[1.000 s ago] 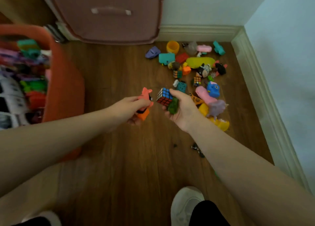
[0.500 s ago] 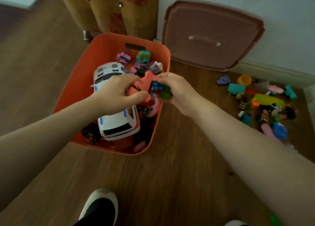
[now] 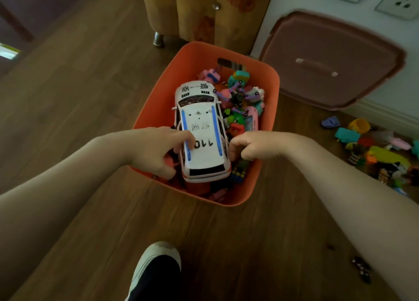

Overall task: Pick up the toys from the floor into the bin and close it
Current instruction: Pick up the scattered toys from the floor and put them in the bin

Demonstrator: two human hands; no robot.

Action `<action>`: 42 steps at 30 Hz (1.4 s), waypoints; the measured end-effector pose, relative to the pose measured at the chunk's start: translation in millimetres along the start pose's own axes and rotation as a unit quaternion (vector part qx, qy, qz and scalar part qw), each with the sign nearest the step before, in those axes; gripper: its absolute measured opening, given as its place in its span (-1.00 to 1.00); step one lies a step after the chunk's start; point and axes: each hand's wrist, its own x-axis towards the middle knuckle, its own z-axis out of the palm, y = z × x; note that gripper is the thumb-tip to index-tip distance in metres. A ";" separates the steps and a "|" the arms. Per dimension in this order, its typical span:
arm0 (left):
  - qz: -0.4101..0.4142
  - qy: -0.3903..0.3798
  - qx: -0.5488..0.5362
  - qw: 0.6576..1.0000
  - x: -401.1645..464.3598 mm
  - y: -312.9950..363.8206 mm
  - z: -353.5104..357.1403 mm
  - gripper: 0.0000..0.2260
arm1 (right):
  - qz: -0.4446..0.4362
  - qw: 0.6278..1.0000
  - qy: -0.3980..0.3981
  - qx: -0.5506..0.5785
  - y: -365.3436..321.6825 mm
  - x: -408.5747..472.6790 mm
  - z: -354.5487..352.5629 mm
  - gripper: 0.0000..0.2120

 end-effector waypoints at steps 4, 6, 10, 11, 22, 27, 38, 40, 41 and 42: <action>0.025 0.208 0.136 0.968 12.9 15.0 7.1 -0.67 | 0.002 0.989 0.095 0.116 4.6 0.0 2.5 -0.69; 0.091 0.276 0.134 0.947 20.5 28.2 12.1 -0.79 | -0.038 0.982 0.171 0.075 8.3 -11.6 2.4 -0.72; 0.201 0.250 0.161 0.933 39.5 72.1 13.9 -0.72 | -0.081 0.945 0.318 0.004 35.0 -46.9 1.7 -0.79; 0.212 0.239 0.167 0.933 44.5 86.5 13.5 -0.72 | -0.075 0.939 0.335 -0.008 46.3 -56.0 1.1 -0.81; 0.320 0.005 0.250 0.914 148.0 258.1 65.2 -0.69 | 0.255 0.878 0.363 0.178 259.0 -159.3 101.0 -0.79; 0.252 -0.085 0.262 0.928 205.6 303.7 109.6 -0.58 | 0.330 0.863 0.311 0.222 328.0 -170.8 170.6 -0.80; 0.052 -0.079 0.218 0.971 293.7 346.3 195.7 -0.44 | 0.278 0.905 0.243 0.212 383.2 -179.3 255.4 -0.78; 0.049 -0.077 0.224 0.970 302.1 348.2 204.5 -0.43 | 0.296 0.891 0.256 0.230 385.3 -181.5 266.2 -0.76; 0.047 -0.075 0.229 0.969 306.7 349.7 208.0 -0.43 | 0.306 0.882 0.261 0.246 386.2 -183.3 270.9 -0.75; 0.045 -0.072 0.231 0.969 309.8 349.5 210.0 -0.43 | 0.312 0.876 0.268 0.254 386.4 -183.5 273.8 -0.73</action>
